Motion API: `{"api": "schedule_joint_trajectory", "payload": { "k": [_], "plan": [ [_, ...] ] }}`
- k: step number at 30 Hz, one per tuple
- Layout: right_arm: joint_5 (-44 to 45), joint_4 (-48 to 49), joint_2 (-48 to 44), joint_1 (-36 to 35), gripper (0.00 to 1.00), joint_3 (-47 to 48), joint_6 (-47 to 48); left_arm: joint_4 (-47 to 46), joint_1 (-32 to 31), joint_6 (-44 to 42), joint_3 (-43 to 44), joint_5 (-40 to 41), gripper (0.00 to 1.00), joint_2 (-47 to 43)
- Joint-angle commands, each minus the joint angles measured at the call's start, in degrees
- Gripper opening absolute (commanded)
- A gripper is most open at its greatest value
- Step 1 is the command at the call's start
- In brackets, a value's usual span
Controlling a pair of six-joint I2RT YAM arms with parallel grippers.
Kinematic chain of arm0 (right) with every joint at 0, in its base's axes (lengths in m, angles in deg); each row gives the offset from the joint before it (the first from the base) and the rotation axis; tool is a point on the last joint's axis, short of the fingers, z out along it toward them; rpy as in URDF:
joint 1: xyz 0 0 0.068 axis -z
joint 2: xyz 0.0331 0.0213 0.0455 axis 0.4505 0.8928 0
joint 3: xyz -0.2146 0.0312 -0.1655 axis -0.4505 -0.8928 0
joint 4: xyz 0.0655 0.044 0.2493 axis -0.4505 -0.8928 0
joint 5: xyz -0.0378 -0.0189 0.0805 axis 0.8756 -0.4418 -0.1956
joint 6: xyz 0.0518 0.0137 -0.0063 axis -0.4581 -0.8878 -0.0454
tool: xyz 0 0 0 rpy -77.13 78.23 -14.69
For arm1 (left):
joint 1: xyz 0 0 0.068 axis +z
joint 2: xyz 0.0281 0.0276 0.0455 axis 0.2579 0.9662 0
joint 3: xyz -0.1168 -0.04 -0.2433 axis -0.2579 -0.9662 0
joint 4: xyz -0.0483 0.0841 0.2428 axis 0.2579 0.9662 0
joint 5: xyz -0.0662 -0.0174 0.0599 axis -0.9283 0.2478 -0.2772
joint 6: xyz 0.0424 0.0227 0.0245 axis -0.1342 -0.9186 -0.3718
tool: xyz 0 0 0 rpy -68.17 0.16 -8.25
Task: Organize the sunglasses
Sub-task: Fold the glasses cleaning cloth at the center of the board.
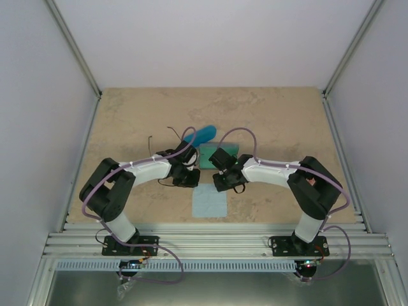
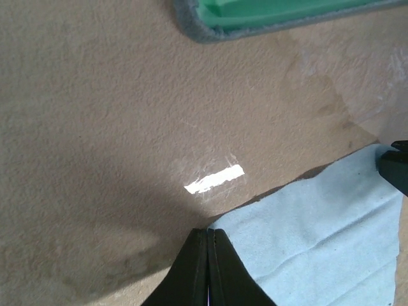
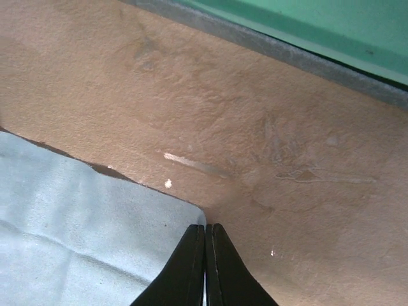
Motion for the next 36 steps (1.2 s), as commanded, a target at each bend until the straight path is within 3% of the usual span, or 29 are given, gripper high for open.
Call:
{"api": "schedule_joint_trajectory", "payload": {
  "k": [1, 12, 36],
  "plan": [
    [-0.31, 2.42, -1.92, 0.22, 0.01, -0.15, 1.67, 0.5, -0.5, -0.03, 0.89, 1.83, 0.0, 1.28],
    [0.49, 3.69, -3.95, 1.89, 0.0, 1.76, 4.44, -0.76, 0.5, -0.57, 3.2, 6.78, 0.0, -3.9],
    [-12.39, 5.91, -10.1, 1.82, 0.01, -7.66, 3.38, -0.41, 0.57, -3.56, -6.01, 0.17, 0.0, -11.46]
  ]
}}
